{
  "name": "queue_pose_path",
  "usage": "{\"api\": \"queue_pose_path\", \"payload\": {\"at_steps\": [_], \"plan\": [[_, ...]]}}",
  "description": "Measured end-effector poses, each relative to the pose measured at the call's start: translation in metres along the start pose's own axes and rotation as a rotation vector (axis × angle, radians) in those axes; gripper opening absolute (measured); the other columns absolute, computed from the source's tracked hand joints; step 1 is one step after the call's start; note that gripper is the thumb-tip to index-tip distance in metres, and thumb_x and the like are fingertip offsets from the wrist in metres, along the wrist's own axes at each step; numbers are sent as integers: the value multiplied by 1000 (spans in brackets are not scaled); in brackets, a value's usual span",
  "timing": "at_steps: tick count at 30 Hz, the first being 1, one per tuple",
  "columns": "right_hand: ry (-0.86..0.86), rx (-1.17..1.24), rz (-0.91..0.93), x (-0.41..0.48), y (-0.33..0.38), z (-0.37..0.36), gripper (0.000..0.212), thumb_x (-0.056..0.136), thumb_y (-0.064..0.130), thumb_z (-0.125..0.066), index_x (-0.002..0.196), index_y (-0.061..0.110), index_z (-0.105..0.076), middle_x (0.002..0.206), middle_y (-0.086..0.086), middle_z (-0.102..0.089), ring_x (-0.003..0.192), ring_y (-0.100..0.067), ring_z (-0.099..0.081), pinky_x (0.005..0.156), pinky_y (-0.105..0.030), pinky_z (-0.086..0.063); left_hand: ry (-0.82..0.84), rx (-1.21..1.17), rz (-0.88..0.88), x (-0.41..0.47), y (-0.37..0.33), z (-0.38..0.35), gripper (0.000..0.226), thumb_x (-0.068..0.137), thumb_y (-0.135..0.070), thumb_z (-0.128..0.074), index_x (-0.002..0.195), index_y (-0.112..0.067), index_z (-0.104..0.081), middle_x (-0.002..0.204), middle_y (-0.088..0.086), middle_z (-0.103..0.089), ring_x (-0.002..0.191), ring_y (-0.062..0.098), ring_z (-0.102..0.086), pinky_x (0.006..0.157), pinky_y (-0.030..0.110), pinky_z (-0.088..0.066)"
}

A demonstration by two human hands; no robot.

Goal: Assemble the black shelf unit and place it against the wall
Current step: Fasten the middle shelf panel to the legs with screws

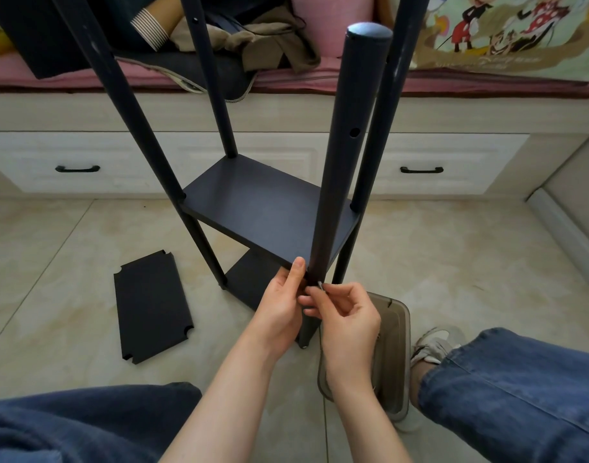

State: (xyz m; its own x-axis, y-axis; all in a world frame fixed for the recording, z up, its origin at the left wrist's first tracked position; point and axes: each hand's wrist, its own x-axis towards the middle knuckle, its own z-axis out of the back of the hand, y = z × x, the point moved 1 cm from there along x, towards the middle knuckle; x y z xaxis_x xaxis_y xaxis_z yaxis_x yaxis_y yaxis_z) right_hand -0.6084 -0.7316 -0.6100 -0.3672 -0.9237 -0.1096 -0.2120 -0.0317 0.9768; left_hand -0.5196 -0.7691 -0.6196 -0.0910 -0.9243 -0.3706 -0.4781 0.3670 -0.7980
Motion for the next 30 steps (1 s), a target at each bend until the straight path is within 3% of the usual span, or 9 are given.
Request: {"api": "queue_pose_path", "payload": {"at_steps": [2,9,16,22,30], "plan": [[-3,76,-55,0,2,0,11,85,-5,-70,85,-5,-60,76,-17,-73,72,-27,-74,65,-31,-60,4,-3,15,-1,0,0,41,101,-36,-49,121,-2,-61,83,4,-72,77,14,-70,66,22,-56],[-30,-133,80,-4,1,-3,10,85,1,-73,81,6,-66,74,-3,-73,68,-14,-73,67,-24,-58,-8,5,9,-1,-1,-2,48,88,-43,-55,119,-6,-61,87,5,-73,78,15,-70,66,23,-56],[-1,-71,45,-3,0,0,10,86,-1,-71,82,5,-64,76,-9,-73,72,-20,-74,73,-29,-60,-8,10,5,1,0,0,46,88,-43,-55,116,-7,-62,89,5,-73,84,16,-70,78,27,-55],[20,-11,7,-1,1,2,10,85,-4,-71,82,0,-62,77,-12,-73,73,-23,-75,75,-35,-61,-6,0,7,0,0,0,47,88,-43,-55,116,-6,-62,89,6,-73,83,15,-71,74,25,-56],[-5,-237,146,-2,-5,1,13,85,3,-74,79,10,-66,74,0,-73,71,-12,-73,72,-34,-61,17,-33,9,1,0,1,45,89,-42,-55,116,-6,-61,89,9,-71,77,16,-70,65,23,-55]]}}
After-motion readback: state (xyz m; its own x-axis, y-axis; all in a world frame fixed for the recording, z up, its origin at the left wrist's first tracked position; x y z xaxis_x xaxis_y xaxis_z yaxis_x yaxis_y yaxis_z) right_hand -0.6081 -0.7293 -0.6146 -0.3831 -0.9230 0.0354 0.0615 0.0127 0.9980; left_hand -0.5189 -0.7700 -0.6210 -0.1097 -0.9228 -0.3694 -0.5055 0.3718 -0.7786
